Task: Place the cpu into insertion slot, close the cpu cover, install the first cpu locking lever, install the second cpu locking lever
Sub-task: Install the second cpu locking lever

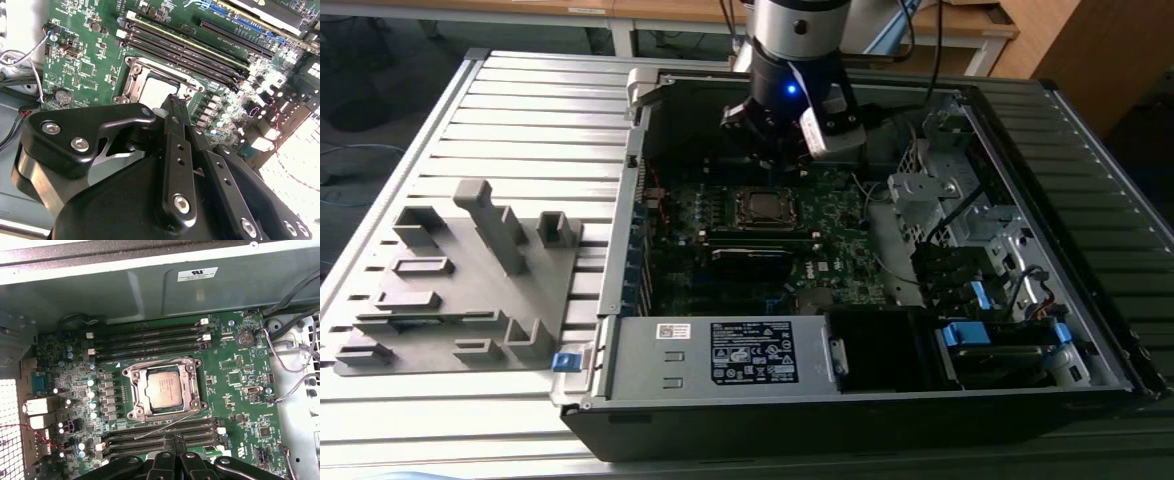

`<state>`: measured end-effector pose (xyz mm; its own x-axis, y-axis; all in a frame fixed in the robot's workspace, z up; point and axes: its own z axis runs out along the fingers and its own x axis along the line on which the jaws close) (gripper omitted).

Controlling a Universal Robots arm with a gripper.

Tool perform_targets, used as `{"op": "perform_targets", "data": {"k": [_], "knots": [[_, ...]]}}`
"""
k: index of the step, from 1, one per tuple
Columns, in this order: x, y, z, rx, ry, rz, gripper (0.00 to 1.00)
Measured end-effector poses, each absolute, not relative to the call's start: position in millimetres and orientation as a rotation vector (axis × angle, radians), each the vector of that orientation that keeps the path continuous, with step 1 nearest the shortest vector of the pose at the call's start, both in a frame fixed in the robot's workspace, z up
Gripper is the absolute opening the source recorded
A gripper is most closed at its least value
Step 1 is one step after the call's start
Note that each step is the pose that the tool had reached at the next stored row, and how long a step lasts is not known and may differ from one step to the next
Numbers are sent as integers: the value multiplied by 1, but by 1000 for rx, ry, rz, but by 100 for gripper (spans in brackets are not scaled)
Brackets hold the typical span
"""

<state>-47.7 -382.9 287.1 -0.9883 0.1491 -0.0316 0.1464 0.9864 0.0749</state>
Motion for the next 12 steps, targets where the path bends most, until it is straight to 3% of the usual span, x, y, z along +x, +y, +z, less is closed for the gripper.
{"op": "perform_targets", "data": {"k": [12], "knots": [[-51,-383,287,230,3094,112,11]]}}
